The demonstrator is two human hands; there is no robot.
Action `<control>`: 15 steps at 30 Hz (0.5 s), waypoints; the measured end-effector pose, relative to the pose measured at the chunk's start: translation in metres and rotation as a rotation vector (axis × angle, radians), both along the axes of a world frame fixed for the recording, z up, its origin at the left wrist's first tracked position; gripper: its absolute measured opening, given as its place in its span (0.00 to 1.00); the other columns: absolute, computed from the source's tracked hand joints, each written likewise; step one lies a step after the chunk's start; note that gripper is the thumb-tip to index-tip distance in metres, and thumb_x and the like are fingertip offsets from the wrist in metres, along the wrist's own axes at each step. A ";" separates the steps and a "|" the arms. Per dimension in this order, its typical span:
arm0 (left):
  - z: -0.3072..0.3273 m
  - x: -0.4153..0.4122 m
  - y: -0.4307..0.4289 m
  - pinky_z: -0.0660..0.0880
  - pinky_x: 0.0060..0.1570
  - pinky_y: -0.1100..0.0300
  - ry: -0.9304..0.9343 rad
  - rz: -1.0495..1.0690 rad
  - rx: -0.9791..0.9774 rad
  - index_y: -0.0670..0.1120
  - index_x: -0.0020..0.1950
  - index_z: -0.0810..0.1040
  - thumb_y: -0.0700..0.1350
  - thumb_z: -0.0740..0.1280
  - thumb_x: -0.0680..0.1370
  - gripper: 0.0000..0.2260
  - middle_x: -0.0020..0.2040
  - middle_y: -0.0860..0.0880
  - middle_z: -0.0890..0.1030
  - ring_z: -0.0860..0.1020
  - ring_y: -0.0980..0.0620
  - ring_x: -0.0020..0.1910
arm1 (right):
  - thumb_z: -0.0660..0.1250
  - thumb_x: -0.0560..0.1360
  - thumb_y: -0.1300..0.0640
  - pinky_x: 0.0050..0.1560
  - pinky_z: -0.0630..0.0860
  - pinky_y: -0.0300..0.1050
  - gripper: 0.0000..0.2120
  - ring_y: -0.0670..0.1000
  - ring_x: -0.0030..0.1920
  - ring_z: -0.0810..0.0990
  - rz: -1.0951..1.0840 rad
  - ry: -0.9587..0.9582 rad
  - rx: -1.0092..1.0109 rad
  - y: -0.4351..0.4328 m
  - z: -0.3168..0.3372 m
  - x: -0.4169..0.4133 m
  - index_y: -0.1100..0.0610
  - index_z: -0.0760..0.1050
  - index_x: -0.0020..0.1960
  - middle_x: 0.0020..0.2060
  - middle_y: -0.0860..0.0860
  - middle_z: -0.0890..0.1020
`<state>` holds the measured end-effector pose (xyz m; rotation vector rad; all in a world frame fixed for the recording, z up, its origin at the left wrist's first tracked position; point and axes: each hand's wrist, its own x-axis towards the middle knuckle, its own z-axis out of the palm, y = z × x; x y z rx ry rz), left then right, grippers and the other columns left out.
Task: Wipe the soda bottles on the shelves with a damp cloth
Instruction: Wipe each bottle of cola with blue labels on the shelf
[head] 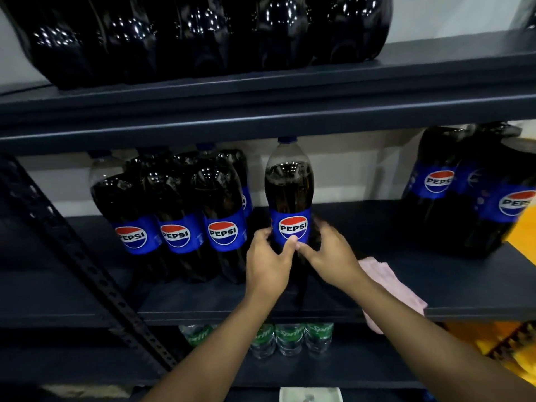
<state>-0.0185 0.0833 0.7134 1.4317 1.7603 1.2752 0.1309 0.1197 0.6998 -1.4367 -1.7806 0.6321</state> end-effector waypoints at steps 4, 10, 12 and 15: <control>0.006 0.008 0.024 0.67 0.69 0.55 0.083 0.055 -0.059 0.44 0.79 0.71 0.46 0.69 0.83 0.24 0.70 0.38 0.74 0.73 0.38 0.70 | 0.75 0.76 0.48 0.59 0.78 0.51 0.29 0.55 0.61 0.80 -0.001 0.043 0.008 0.027 0.003 -0.017 0.54 0.71 0.73 0.64 0.54 0.79; 0.011 0.006 0.044 0.70 0.64 0.56 0.035 0.049 -0.160 0.40 0.75 0.72 0.38 0.66 0.83 0.20 0.71 0.38 0.77 0.76 0.38 0.70 | 0.74 0.75 0.49 0.62 0.77 0.49 0.30 0.54 0.64 0.79 0.002 0.037 -0.058 0.061 0.010 -0.036 0.51 0.68 0.74 0.66 0.52 0.79; 0.011 0.004 0.048 0.70 0.64 0.58 0.041 0.025 -0.174 0.41 0.74 0.73 0.40 0.65 0.84 0.19 0.71 0.39 0.78 0.76 0.38 0.69 | 0.74 0.76 0.49 0.62 0.76 0.50 0.30 0.54 0.65 0.79 0.008 0.027 -0.086 0.067 0.014 -0.041 0.51 0.67 0.75 0.66 0.53 0.78; 0.009 0.001 0.053 0.72 0.68 0.52 0.046 0.004 -0.181 0.41 0.72 0.74 0.42 0.64 0.84 0.16 0.70 0.39 0.78 0.77 0.38 0.69 | 0.73 0.77 0.51 0.63 0.76 0.50 0.30 0.55 0.65 0.78 -0.007 0.005 -0.105 0.072 0.017 -0.046 0.52 0.66 0.75 0.68 0.53 0.77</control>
